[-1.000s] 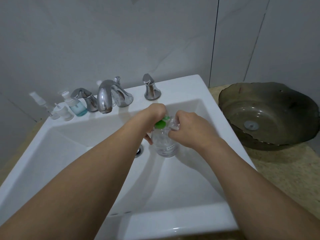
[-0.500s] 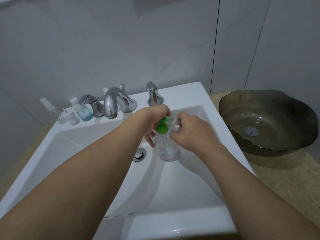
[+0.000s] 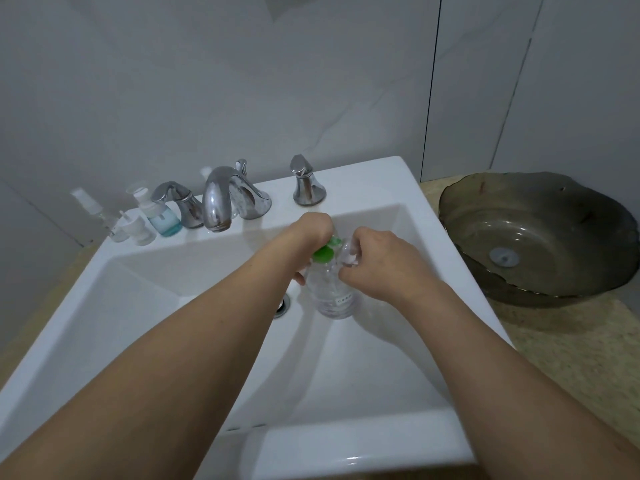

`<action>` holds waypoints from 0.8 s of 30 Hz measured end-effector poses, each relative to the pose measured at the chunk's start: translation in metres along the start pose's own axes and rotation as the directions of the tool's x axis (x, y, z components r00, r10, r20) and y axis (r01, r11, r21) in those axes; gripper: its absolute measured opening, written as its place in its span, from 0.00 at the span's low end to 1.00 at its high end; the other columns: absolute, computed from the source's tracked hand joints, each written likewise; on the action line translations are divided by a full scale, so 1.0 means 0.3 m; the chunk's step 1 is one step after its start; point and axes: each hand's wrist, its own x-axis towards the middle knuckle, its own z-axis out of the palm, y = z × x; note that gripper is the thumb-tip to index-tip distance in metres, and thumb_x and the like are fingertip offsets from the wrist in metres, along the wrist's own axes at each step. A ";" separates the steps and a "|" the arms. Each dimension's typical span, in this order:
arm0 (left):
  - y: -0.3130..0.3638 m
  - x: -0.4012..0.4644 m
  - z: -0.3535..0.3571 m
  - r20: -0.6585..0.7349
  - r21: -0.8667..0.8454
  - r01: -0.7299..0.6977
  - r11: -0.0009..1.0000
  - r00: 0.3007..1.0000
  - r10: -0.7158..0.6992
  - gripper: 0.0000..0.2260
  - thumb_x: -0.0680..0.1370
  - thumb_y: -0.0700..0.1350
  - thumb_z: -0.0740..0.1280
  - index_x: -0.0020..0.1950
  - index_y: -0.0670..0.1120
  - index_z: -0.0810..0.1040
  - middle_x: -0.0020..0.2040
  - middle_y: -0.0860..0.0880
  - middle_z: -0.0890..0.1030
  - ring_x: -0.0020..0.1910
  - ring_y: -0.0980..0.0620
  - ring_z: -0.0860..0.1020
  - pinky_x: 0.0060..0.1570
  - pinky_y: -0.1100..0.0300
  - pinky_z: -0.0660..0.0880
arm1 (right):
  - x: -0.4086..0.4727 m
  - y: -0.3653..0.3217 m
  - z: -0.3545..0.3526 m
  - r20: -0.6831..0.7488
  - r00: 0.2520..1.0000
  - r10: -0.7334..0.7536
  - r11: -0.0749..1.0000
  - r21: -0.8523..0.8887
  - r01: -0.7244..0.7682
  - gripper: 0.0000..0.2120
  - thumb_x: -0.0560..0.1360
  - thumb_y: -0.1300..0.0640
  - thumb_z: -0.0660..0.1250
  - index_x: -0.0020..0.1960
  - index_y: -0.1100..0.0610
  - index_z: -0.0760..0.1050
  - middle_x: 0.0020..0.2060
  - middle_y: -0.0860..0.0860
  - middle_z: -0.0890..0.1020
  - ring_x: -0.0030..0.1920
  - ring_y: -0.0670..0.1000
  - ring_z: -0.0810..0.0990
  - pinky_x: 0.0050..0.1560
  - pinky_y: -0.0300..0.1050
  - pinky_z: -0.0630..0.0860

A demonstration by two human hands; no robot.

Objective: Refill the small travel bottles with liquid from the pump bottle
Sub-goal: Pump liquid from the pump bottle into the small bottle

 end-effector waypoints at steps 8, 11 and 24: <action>0.042 -0.042 -0.067 0.170 -0.072 0.050 0.996 0.985 -0.037 0.15 0.81 0.43 0.56 0.63 0.38 0.73 0.57 0.40 0.77 0.60 0.34 0.73 0.50 0.26 0.76 | -0.006 -0.002 -0.017 -0.089 0.996 -0.013 0.999 0.034 0.016 0.14 0.70 0.47 0.68 0.50 0.52 0.70 0.44 0.49 0.80 0.44 0.54 0.77 0.39 0.45 0.71; 0.035 -0.040 -0.068 0.197 -0.033 0.059 0.998 0.979 -0.052 0.17 0.80 0.43 0.54 0.62 0.38 0.76 0.57 0.39 0.78 0.56 0.33 0.75 0.50 0.26 0.76 | -0.007 -0.008 -0.018 -0.067 0.998 -0.010 0.999 0.046 0.013 0.14 0.70 0.47 0.68 0.51 0.52 0.69 0.45 0.49 0.80 0.44 0.54 0.78 0.41 0.46 0.73; -0.002 -0.004 -0.005 0.079 -0.007 0.028 1.000 0.996 -0.027 0.15 0.78 0.43 0.56 0.57 0.39 0.79 0.54 0.38 0.81 0.49 0.36 0.80 0.46 0.33 0.80 | -0.005 0.000 -0.006 0.007 1.000 0.011 1.000 -0.017 -0.011 0.15 0.71 0.46 0.67 0.53 0.53 0.71 0.46 0.49 0.78 0.44 0.54 0.76 0.40 0.45 0.70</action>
